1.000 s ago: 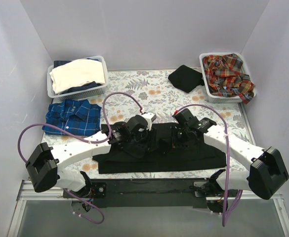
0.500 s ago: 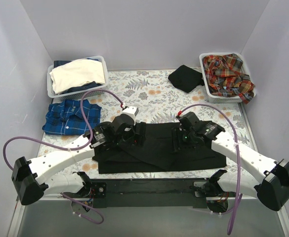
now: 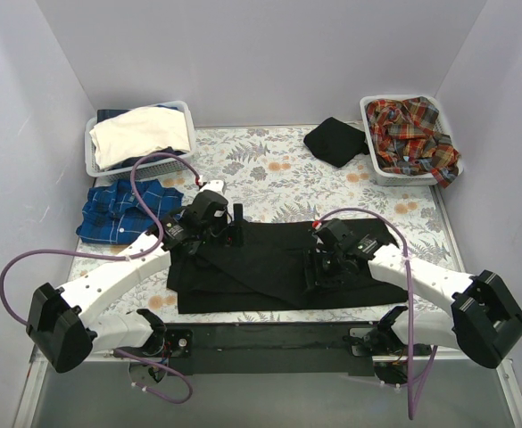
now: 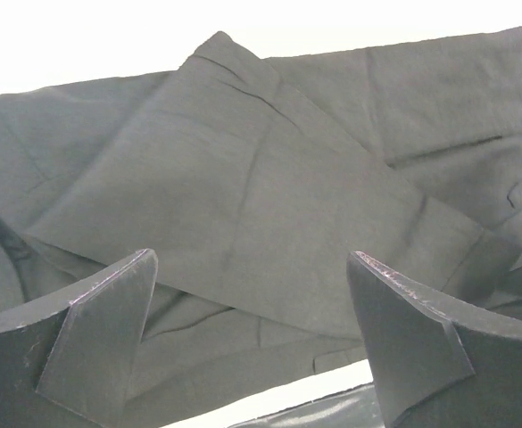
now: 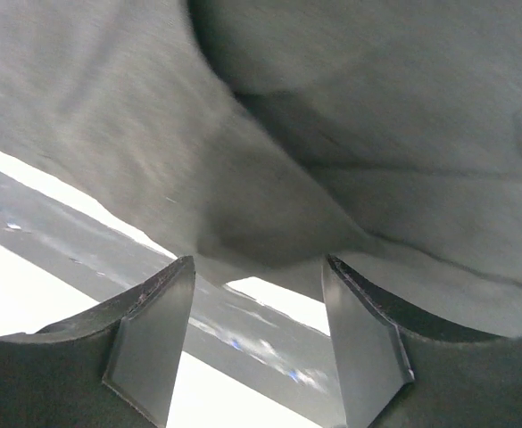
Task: Fold and stack the long sleeve shirts
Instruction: Fold the shirt
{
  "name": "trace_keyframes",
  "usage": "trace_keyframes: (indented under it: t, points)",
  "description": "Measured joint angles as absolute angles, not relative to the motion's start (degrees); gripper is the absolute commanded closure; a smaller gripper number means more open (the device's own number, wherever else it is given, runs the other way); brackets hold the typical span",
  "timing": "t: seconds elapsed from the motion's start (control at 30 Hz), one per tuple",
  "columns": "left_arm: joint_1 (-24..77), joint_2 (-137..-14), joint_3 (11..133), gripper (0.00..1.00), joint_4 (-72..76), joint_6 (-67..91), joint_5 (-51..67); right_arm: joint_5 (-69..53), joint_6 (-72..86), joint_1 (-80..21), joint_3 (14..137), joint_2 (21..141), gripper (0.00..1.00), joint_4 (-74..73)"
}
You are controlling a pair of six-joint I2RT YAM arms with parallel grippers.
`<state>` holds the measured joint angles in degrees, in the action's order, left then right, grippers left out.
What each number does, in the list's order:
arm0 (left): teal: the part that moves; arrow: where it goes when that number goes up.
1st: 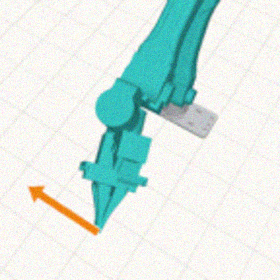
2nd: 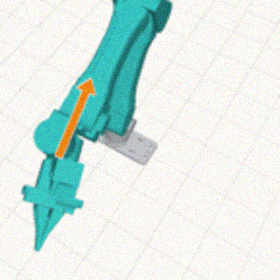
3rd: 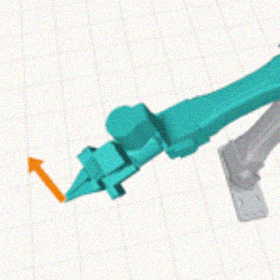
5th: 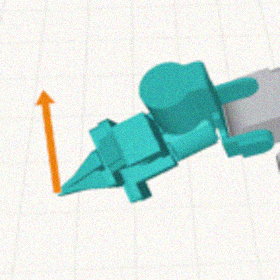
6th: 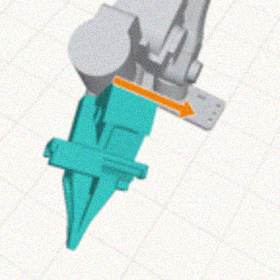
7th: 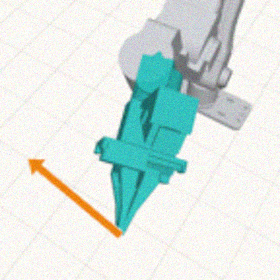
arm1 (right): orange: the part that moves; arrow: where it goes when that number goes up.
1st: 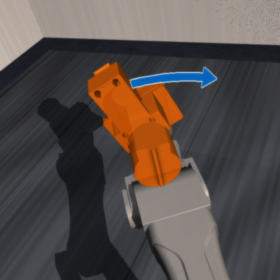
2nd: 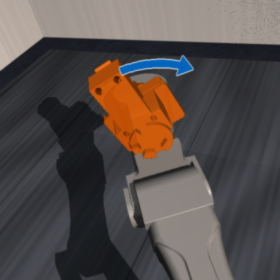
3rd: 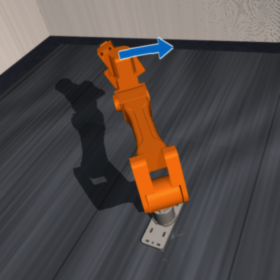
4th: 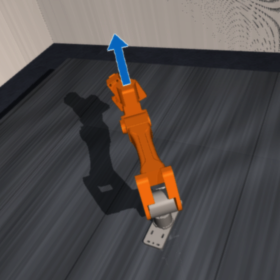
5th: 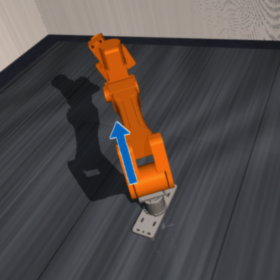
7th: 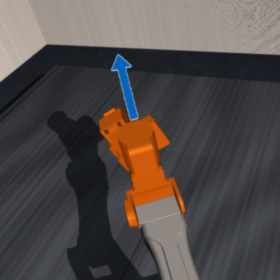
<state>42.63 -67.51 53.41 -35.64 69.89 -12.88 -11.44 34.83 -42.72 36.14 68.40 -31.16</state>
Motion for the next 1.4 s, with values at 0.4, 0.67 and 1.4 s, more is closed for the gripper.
trace_keyframes:
  t: [0.4, 0.67, 1.4]
  points:
    - [38.63, -67.46, 53.82, 0.12, -37.06, 69.95, -12.73, -14.44, 37.95, -43.94, 35.99, 73.28, 0.99, -22.24]
    - [35.7, -68.79, 54.15, 0.12, -36.86, 70.72, -12.8, -9.58, 38.85, -44.12, 37.87, 56.27, 0.99, -34.52]
    - [32.84, -87.11, 54.04, 0.14, -32.34, 76.75, -11.09, -10.57, 42.22, -44.16, 43.07, 27.2, 0.99, -66.7]
